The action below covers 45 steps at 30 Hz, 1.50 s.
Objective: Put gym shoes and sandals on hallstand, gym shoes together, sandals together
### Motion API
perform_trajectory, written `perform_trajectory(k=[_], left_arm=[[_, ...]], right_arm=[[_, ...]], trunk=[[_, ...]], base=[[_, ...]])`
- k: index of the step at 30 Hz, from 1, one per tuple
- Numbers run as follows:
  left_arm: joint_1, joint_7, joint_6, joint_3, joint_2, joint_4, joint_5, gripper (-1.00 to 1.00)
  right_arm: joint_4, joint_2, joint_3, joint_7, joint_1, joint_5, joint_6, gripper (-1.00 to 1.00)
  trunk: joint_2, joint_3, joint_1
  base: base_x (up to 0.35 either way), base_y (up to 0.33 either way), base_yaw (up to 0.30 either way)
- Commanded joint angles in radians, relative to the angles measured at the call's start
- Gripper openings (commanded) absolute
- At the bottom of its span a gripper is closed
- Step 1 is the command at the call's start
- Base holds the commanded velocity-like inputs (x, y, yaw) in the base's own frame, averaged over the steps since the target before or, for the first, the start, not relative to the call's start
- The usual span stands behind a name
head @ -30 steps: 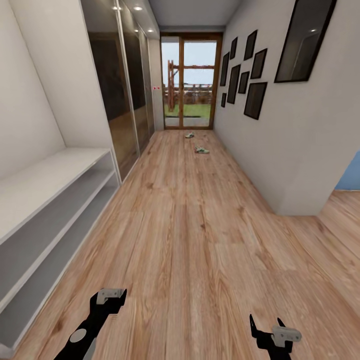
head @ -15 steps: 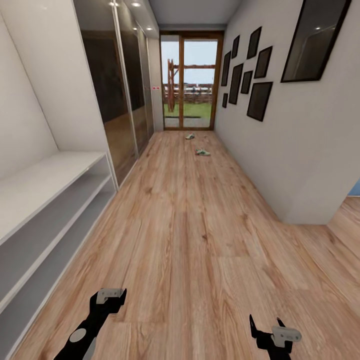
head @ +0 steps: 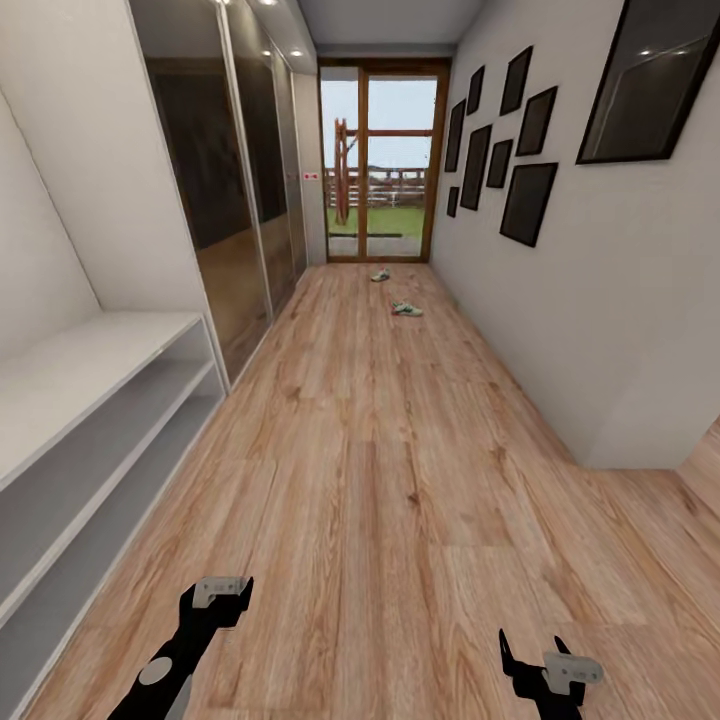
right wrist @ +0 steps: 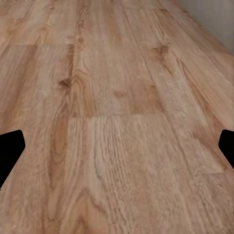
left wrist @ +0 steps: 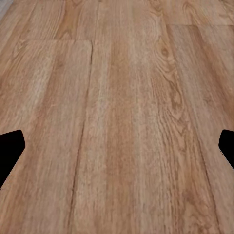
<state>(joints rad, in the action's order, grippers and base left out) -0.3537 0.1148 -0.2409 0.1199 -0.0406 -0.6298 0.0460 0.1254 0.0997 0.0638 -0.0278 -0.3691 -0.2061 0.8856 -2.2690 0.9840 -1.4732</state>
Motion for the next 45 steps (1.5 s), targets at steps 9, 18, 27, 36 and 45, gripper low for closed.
perform_trajectory(k=[9,18,27,36,45], left_arm=[[-0.001,0.008,-0.003,0.006,0.001,0.0,0.005,1.0],[-0.001,0.008,-0.003,0.006,0.001,0.0,0.005,1.0],[-0.001,0.008,-0.003,0.006,0.001,0.0,0.005,1.0],[-0.001,0.008,-0.003,0.006,0.001,0.0,0.006,1.0],[-0.001,0.008,-0.003,0.006,0.001,0.001,0.006,1.0]], right_arm=[[0.0,0.001,0.007,-0.003,-0.001,-0.01,0.003,1.0],[0.0,0.001,0.007,-0.003,-0.001,-0.01,0.004,1.0],[0.0,0.0,0.007,-0.003,-0.001,-0.01,0.004,1.0],[0.0,0.001,0.005,-0.003,-0.001,-0.01,0.003,1.0],[0.0,0.002,0.005,-0.003,-0.001,-0.01,0.003,1.0]], trunk=[[0.0,0.001,0.0],[0.0,0.001,0.0],[0.0,0.001,0.0],[0.0,0.001,0.0],[0.0,0.001,0.0]], base=[[0.338,0.0,0.0],[0.337,0.0,0.0],[0.337,0.0,0.0],[0.338,0.0,0.0],[0.338,0.0,0.0]])
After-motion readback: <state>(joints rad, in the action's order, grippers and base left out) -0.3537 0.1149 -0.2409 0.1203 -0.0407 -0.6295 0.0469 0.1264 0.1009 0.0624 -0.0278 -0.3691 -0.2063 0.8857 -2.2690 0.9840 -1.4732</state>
